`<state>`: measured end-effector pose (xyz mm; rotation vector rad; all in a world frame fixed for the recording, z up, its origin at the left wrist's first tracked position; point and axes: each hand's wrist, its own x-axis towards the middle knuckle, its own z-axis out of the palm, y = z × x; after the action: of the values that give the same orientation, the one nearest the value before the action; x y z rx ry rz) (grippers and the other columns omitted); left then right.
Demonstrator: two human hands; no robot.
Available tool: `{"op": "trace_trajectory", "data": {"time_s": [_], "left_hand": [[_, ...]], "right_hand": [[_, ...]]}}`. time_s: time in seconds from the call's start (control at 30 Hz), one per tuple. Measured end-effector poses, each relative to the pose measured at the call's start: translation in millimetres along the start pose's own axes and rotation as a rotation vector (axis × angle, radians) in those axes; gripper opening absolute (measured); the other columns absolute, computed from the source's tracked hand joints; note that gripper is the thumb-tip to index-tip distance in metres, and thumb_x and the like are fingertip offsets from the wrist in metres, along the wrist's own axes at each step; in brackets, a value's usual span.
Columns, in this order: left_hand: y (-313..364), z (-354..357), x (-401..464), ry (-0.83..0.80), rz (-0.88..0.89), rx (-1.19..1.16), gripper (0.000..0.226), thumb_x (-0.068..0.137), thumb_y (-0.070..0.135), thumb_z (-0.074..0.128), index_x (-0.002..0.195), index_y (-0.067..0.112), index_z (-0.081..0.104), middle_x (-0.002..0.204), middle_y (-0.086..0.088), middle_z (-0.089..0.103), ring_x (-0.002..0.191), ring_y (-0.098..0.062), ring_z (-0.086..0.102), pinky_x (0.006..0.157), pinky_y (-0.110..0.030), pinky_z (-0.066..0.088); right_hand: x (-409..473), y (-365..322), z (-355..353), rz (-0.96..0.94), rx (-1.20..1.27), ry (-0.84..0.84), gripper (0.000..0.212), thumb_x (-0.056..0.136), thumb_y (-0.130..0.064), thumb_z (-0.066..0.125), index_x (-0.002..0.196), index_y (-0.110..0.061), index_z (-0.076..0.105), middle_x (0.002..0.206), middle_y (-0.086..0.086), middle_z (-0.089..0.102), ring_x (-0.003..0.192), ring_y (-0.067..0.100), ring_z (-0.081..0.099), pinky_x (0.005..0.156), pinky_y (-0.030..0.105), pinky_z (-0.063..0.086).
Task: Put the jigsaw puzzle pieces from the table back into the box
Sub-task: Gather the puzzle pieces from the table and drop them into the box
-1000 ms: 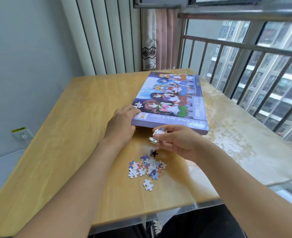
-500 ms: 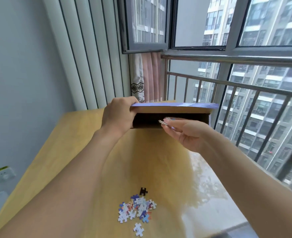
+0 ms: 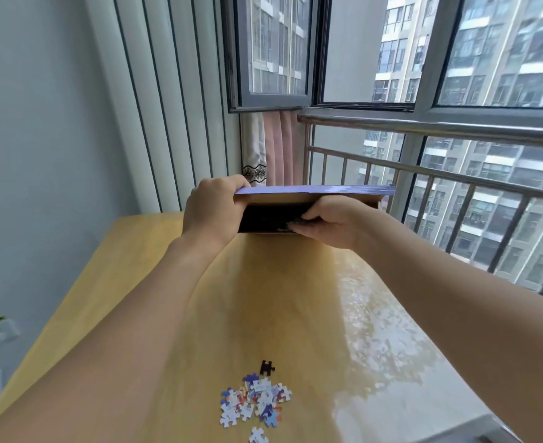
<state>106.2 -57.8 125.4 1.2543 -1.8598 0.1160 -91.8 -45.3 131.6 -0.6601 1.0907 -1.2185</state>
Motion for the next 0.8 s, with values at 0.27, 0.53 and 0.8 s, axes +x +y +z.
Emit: {"op": "trace_trajectory", "data": {"time_s": [0.27, 0.53, 0.8], "left_hand": [[-20.1, -7.2, -11.9, -0.030, -0.013, 0.025, 0.019, 0.089, 0.014, 0.053, 0.087, 0.024, 0.069, 0.072, -0.004, 0.064, 0.071, -0.035, 0.055, 0.067, -0.040, 0.051], [-42.4, 16.5, -77.0, -0.155, -0.040, 0.112, 0.014, 0.091, 0.018, 0.054, 0.092, 0.021, 0.068, 0.083, -0.006, 0.067, 0.076, -0.038, 0.053, 0.062, -0.038, 0.043], [-64.4, 36.4, -149.7, -0.238, -0.203, 0.042, 0.030, 0.086, 0.013, 0.058, 0.109, 0.029, 0.070, 0.110, 0.000, 0.071, 0.096, -0.033, 0.063, 0.077, -0.039, 0.051]], "right_hand": [[-15.4, 34.6, -16.5, -0.471, -1.227, 0.017, 0.047, 0.088, -0.012, 0.073, 0.133, -0.021, 0.063, 0.126, -0.002, 0.064, 0.106, 0.016, 0.064, 0.083, 0.020, 0.053], [-51.8, 116.6, -23.0, -0.613, -1.701, -0.446, 0.040, 0.091, -0.031, 0.072, 0.130, -0.021, 0.067, 0.126, -0.009, 0.065, 0.105, 0.002, 0.060, 0.086, 0.011, 0.047], [-39.0, 172.7, -44.9, -0.597, -1.672, -0.495, 0.030, 0.089, -0.019, 0.073, 0.119, -0.012, 0.073, 0.110, 0.006, 0.066, 0.099, 0.021, 0.060, 0.086, 0.026, 0.043]]}}
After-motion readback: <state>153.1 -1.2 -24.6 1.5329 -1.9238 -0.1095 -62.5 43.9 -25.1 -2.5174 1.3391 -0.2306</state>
